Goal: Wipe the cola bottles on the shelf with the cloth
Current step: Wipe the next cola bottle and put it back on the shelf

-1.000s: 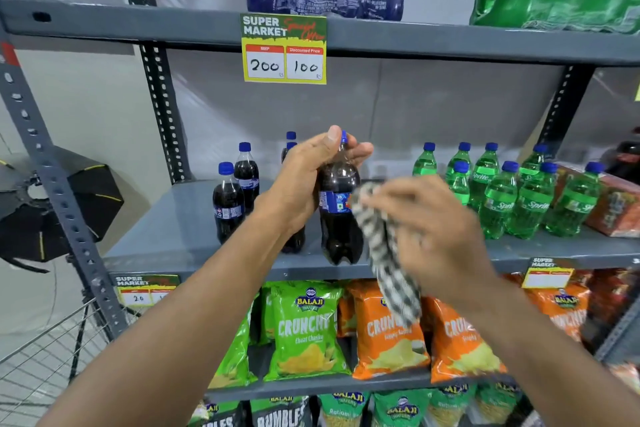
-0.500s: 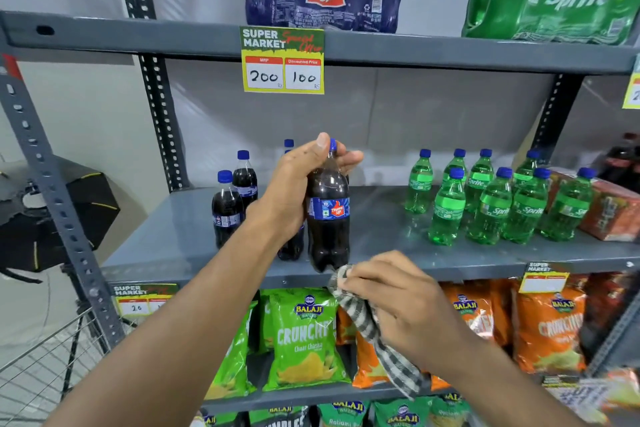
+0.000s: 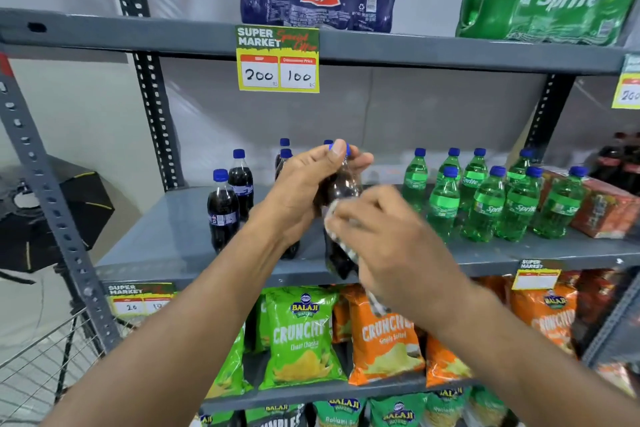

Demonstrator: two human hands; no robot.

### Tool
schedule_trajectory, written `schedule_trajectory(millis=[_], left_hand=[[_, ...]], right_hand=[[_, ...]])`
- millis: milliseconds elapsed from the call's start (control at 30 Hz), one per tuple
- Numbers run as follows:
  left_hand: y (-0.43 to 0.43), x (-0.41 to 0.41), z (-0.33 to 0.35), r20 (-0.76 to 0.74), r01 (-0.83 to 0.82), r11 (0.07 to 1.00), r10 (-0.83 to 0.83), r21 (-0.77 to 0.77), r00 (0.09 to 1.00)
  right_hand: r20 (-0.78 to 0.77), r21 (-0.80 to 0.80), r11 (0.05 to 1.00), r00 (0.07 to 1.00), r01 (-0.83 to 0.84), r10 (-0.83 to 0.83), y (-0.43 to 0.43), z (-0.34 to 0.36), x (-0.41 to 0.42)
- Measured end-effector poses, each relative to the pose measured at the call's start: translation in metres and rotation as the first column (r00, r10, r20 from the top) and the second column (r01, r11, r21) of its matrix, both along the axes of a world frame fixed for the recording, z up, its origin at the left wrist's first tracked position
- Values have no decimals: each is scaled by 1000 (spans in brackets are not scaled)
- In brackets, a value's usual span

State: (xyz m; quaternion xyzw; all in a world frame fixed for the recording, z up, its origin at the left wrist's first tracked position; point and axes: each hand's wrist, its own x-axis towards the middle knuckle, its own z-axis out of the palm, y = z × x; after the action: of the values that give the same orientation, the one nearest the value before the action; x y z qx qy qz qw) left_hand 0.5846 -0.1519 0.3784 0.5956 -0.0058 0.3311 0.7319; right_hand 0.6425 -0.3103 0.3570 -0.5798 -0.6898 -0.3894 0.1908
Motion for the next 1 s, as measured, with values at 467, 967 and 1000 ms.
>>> schedule_trajectory(millis=[467, 967, 1000], left_hand=[[0, 5, -1, -74, -96, 982, 109, 165, 991], [15, 1, -1, -24, -117, 991, 118, 61, 993], [15, 1, -3, -19, -87, 994, 89, 61, 996]], right_hand=[[-103, 130, 978, 983, 162, -149, 6, 25, 3], [-58, -95, 995, 998, -5, -1, -13, -31, -2], [-156, 11, 999, 986, -54, 55, -12, -19, 2]])
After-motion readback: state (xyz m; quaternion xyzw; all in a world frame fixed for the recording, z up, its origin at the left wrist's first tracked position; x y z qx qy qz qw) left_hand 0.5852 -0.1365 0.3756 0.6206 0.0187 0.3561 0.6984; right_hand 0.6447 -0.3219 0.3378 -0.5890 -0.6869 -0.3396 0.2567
